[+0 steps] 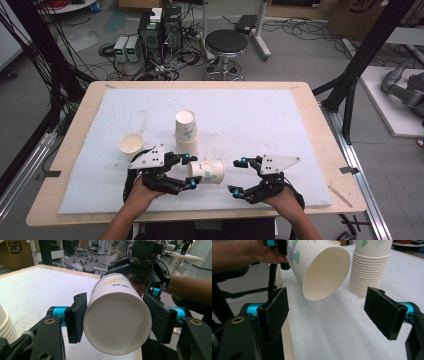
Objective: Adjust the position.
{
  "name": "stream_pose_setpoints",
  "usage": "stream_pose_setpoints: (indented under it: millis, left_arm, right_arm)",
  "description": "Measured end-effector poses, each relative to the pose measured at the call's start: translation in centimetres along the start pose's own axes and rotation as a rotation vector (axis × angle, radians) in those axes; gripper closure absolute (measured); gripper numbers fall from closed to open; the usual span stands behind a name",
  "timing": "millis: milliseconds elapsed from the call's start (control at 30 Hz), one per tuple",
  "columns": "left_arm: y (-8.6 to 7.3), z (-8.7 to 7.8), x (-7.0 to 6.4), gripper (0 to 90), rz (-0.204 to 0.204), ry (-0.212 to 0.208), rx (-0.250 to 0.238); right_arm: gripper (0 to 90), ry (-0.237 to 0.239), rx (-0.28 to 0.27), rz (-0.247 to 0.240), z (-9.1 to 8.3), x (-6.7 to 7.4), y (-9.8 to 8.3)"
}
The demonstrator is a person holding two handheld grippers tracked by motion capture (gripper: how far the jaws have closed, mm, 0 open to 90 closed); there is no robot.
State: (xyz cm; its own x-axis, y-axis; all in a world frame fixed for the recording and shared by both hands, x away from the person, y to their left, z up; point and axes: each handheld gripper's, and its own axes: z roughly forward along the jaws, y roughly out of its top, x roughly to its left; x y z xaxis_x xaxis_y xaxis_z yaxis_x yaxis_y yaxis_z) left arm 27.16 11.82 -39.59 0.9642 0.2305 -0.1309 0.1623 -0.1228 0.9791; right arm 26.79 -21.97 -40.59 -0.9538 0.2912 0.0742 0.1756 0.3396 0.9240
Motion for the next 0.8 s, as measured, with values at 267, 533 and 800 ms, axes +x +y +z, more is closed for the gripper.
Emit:
stream_pose_setpoints:
  millis: [267, 533, 800]
  left_arm:
    - [0.2, 0.2, -0.1, 37.1, 0.003, -0.030, -0.011]
    - [0.2, 0.6, -0.5, 37.1, 0.011, -0.086, -0.014]
    - [0.2, 1.1, -0.8, 37.1, 0.006, -0.129, -0.024]
  right_arm:
    - [20.4, 0.025, -0.006, 0.004, 0.2, 0.0, -0.1]
    - [20.4, 0.060, -0.010, -0.023, 1.0, 0.5, 0.1]
    - [20.9, 0.129, -0.051, -0.023, 1.6, 0.6, 0.3]
